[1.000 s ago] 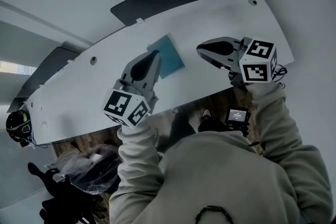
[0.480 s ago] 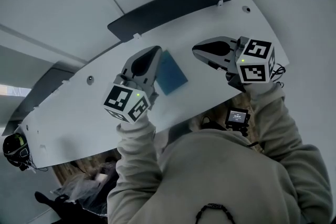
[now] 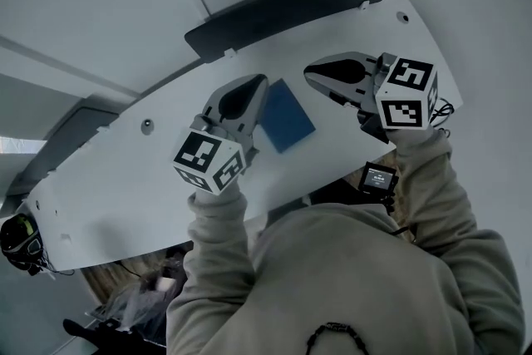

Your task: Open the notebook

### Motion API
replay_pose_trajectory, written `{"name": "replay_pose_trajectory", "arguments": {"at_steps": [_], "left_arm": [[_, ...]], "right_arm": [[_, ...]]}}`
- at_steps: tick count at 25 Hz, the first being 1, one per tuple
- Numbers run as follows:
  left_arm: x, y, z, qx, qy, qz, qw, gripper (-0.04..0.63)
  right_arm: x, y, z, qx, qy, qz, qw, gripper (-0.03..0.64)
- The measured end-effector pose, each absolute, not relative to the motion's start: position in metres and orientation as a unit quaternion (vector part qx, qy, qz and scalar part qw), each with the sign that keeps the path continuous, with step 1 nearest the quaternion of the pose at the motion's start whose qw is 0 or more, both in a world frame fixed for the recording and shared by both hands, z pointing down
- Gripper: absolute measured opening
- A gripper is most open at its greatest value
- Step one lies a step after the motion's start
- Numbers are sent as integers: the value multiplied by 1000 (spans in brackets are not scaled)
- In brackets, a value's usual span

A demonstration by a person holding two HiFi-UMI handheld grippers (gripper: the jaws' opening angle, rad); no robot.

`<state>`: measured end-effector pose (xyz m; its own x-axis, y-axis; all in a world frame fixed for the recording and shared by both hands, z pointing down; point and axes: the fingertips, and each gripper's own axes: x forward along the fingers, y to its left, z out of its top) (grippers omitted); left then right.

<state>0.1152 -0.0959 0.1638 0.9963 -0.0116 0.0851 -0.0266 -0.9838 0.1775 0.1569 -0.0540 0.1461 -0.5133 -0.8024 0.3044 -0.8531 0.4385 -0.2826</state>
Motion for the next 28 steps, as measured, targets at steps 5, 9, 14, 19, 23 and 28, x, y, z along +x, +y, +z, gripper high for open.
{"name": "replay_pose_trajectory", "arguments": {"at_steps": [5, 9, 14, 19, 23, 28], "left_arm": [[109, -101, 154, 995, -28, 36, 84, 2], [119, -121, 152, 993, -37, 32, 107, 2], [123, -119, 172, 986, -45, 35, 158, 2], [126, -127, 183, 984, -60, 42, 160, 2], [122, -137, 209, 978, -86, 59, 179, 2], [120, -140, 251, 969, -103, 92, 203, 2]], "right_arm": [[156, -58, 146, 473, -854, 203, 76, 21], [169, -84, 137, 463, -861, 199, 65, 21], [172, -94, 152, 452, -864, 217, 53, 21], [177, -101, 165, 442, -866, 229, 52, 21], [181, -110, 189, 436, -864, 247, 52, 21], [179, -118, 225, 415, -863, 285, 41, 21]]}}
